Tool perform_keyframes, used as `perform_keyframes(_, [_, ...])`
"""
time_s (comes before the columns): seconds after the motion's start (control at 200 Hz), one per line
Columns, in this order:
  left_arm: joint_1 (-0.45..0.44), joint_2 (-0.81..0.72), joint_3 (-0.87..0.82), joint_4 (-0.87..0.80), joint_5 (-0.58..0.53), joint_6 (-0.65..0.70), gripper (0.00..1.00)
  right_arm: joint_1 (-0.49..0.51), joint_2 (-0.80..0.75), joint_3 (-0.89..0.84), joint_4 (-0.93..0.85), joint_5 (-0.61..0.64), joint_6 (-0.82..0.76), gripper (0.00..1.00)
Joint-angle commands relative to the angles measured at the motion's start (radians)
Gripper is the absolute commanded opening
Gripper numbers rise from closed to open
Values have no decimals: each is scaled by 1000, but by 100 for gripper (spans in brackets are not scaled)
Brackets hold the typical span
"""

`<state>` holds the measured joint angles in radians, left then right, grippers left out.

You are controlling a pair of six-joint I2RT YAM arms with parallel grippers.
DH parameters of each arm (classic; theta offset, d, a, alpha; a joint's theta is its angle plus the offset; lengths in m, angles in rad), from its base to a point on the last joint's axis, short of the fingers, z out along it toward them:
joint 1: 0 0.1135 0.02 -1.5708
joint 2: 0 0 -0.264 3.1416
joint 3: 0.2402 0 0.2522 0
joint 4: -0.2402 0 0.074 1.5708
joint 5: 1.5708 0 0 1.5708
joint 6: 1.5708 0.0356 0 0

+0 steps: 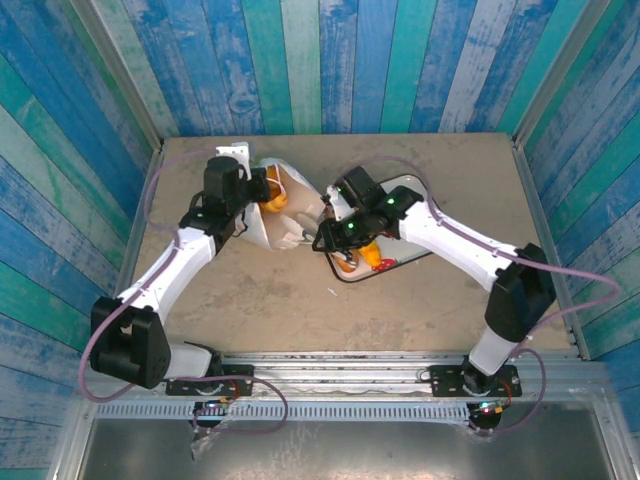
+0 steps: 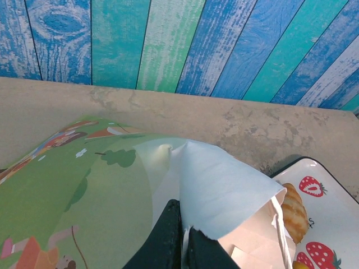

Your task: Take the fake bread out of the paper bag

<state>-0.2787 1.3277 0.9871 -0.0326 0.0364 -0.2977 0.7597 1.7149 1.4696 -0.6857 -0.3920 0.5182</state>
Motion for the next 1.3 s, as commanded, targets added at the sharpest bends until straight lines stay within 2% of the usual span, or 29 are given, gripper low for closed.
perform_keyframes(0.0, [1, -87, -18, 20, 17, 8, 8, -32, 42, 56, 68, -78, 37, 48])
perform_keyframes(0.175, [-1, -110, -36, 27, 28, 3, 8, -56, 127, 125, 86, -139, 59, 48])
perform_keyframes(0.426, [-1, -113, -47, 27, 38, 1, 8, -73, 219, 193, 68, -162, 73, 50])
perform_keyframes(1.292, [-4, -110, -81, 49, 54, -10, 8, -68, 345, 352, -92, 4, 29, 51])
